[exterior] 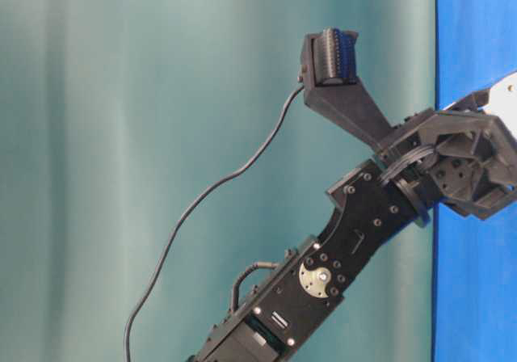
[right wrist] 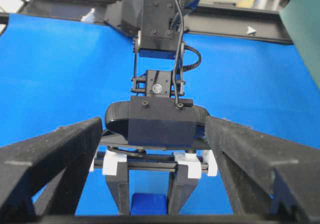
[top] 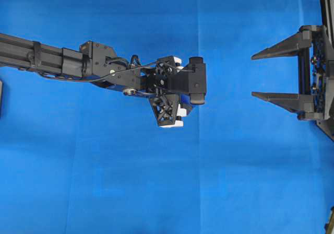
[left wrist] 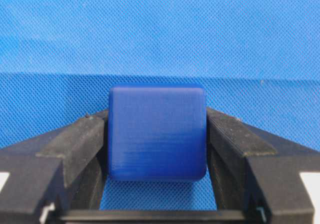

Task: Handover the blue block to the right arm after grasping it with the left arm, then place it in the designated position.
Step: 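Lift the blue cube with the left gripper and raise it upright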

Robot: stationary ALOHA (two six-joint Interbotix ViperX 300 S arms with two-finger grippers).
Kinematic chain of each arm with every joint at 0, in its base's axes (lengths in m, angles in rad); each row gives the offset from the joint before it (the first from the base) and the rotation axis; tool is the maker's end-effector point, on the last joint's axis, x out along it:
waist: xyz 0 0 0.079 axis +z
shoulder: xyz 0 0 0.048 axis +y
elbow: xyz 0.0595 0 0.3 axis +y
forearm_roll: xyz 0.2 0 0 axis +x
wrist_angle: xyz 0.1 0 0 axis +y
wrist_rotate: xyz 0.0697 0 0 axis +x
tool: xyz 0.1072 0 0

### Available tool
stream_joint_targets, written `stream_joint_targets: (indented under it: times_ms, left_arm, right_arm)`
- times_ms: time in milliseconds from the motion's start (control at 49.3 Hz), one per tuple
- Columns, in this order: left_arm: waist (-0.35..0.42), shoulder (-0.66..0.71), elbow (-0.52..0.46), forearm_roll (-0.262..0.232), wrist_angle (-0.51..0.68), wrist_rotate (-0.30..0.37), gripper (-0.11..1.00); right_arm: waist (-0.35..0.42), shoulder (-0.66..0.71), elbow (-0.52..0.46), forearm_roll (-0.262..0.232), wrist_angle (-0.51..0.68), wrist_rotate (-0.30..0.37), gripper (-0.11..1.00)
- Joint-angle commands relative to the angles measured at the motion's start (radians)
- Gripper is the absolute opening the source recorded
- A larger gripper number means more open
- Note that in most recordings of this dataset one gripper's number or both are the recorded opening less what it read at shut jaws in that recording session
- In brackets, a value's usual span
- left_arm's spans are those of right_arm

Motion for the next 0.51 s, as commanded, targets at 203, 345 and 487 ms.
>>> stream_joint_targets:
  times_ms: [203,345,487]
  left_arm:
    - [0.002,-0.078,-0.034,0.003,0.055,0.002,0.49]
    - [0.000,-0.137,-0.043,0.003,0.110,0.000,0.49]
    - [0.000,-0.195,-0.046,0.003,0.147,-0.005,0.49]
  right_arm:
    - [-0.002,0.009,-0.015,0.003,-0.009,0.002,0.97]
    - [0.000,0.009,-0.015,0.003,-0.011,0.002,0.97]
    - [0.000,0.009,-0.015,0.003,-0.009,0.002,0.97]
